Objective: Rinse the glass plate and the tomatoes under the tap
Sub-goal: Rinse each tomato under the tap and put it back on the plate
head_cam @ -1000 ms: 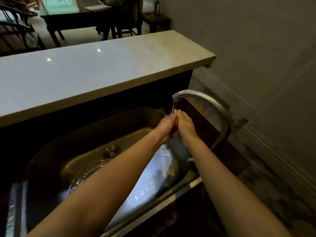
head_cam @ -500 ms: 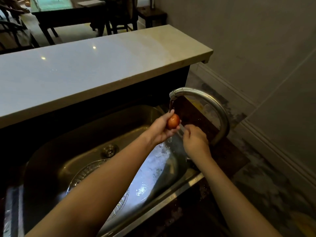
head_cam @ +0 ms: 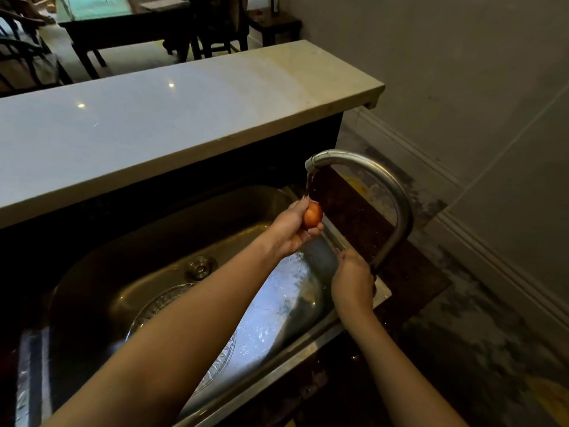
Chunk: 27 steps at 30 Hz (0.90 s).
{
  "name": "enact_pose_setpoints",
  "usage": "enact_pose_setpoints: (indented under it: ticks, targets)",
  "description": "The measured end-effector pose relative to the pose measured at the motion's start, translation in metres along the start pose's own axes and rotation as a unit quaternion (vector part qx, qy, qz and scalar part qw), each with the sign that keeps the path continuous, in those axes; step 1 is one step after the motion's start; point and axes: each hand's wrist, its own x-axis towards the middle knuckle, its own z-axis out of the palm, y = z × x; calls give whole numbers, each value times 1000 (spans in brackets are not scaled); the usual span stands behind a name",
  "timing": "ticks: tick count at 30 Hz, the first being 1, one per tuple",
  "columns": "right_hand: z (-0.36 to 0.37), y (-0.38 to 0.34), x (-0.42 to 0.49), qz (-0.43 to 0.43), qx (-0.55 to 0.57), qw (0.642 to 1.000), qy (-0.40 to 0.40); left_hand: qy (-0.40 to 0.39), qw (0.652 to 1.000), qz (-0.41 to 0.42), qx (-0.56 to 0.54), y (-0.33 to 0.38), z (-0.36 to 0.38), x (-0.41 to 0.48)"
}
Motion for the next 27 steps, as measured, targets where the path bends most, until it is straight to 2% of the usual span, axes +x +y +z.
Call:
enact_pose_setpoints:
  ticks: [14, 20, 22, 24, 25, 27]
  targets:
    - [4, 7, -2, -26, 2, 999, 32, 13, 1000, 7, -5, -3, 2, 1]
    - [-3, 5, -2, -36, -16, 999, 5, 8, 999, 19, 44, -7, -1, 3]
    - [-11, -3, 0, -69, -32, 997, 30, 6, 996, 23, 86, -7, -1, 3]
    - [-21, -17, 6, -110, -3, 991, 78, 10, 994, 25, 108, -6, 1, 3]
    - [-23, -26, 12, -115, 35, 990, 77, 18, 993, 26, 110, -5, 3, 3]
    - [-22, -46, 34, -59, 148, 987, -18, 34, 991, 43, 124, -7, 9, 3]
